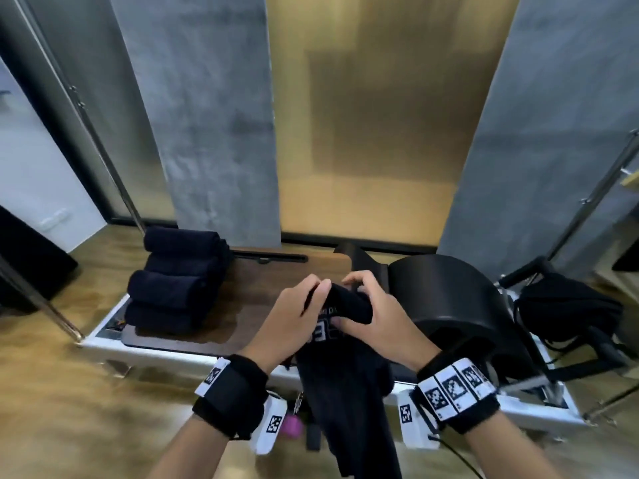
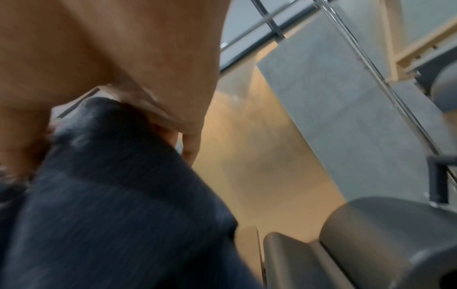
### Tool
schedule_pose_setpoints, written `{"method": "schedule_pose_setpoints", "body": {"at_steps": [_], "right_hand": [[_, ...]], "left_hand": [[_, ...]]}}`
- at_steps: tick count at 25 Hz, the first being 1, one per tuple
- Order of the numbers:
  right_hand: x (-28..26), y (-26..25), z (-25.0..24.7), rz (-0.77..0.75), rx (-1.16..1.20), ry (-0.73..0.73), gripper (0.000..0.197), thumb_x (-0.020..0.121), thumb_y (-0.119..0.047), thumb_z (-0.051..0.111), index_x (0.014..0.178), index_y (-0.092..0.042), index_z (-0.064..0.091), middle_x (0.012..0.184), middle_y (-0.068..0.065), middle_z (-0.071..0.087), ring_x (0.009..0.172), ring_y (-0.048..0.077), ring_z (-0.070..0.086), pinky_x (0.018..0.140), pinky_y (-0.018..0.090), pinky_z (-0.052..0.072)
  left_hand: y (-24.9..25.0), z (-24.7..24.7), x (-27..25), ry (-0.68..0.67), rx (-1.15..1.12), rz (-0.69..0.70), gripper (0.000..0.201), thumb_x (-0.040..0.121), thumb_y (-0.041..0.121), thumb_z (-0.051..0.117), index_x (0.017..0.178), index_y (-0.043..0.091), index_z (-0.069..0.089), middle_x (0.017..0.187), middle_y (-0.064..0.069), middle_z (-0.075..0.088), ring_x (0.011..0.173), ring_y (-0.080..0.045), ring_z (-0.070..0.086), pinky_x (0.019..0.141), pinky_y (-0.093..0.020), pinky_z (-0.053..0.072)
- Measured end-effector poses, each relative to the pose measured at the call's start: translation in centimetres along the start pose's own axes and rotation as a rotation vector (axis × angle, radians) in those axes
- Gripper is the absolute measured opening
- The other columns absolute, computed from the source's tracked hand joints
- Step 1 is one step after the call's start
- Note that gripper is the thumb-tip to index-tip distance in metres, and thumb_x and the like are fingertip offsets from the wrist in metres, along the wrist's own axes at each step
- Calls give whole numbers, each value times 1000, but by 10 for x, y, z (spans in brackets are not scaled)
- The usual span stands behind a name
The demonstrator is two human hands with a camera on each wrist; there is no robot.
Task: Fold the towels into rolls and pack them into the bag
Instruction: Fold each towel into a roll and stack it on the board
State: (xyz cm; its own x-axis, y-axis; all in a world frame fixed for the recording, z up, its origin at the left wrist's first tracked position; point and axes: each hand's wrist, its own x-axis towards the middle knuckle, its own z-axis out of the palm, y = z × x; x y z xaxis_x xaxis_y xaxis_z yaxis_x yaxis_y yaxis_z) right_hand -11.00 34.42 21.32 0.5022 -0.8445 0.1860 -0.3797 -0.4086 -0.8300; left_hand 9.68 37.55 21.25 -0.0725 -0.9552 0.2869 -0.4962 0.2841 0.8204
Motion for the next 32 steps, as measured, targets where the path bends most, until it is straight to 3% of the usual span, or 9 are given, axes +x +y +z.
{"method": "schedule_pose_setpoints", "body": {"at_steps": [2,4,7,12,15,18,21,25,32], "right_hand": [[4,-13,20,-20,-82,50,55,85,-6,71,120,-38,43,91,-6,61,81,14,64,77,41,54],[6,-19,34,-10,-95,113,49,82,6,63,107,-33,49,88,-6,62,80,16,64,76,43,54],[6,-29,62,-5,-219,212,34,81,3,64,87,-29,55,85,-10,62,79,12,61,71,40,54],[2,-40,101,49,-408,291,26,91,-6,56,84,-31,58,81,-14,64,79,7,62,72,40,55],[0,-48,119,76,-445,335,29,96,-5,52,96,-31,64,92,-15,68,87,11,65,78,40,56],[-3,-56,129,96,-513,390,20,103,-14,54,103,-33,61,85,-10,69,80,18,67,66,38,52],[-6,-65,131,124,-592,449,9,105,-31,58,96,-30,62,67,-6,64,66,24,64,53,37,45],[-5,-79,128,139,-604,553,26,95,-48,70,78,-28,67,62,-10,63,60,12,61,52,35,48],[0,-72,109,173,-572,563,33,92,-3,71,81,-34,68,79,-14,70,80,10,67,69,37,55]], "left_hand": [[-9,-30,-12,-93,36,-22,41,92,68,67,103,33,49,85,9,71,76,-7,69,69,-32,54],[-24,-58,-23,-190,95,-8,55,84,55,82,114,34,42,93,12,73,81,-6,70,76,-32,58],[-50,-103,-40,-246,135,60,43,92,21,75,114,34,41,93,10,68,79,-10,67,76,-45,59],[-89,-162,-53,-311,54,124,21,101,14,70,96,35,68,95,15,76,94,-4,72,88,-32,58],[-110,-195,-59,-251,29,196,36,99,3,68,103,38,76,100,17,78,99,-4,74,85,-20,57],[-127,-222,-66,-140,23,249,46,95,0,72,101,46,78,97,17,78,95,-6,75,79,-16,55],[-137,-240,-74,-34,-22,235,50,91,1,79,97,51,79,95,17,79,92,-5,76,80,-13,54],[-144,-262,-77,64,-17,198,46,89,1,81,88,47,80,93,18,79,92,-3,75,81,-13,55],[-154,-279,-63,220,-1,94,26,86,1,83,84,27,80,86,16,79,84,-3,75,81,-22,59]]}}
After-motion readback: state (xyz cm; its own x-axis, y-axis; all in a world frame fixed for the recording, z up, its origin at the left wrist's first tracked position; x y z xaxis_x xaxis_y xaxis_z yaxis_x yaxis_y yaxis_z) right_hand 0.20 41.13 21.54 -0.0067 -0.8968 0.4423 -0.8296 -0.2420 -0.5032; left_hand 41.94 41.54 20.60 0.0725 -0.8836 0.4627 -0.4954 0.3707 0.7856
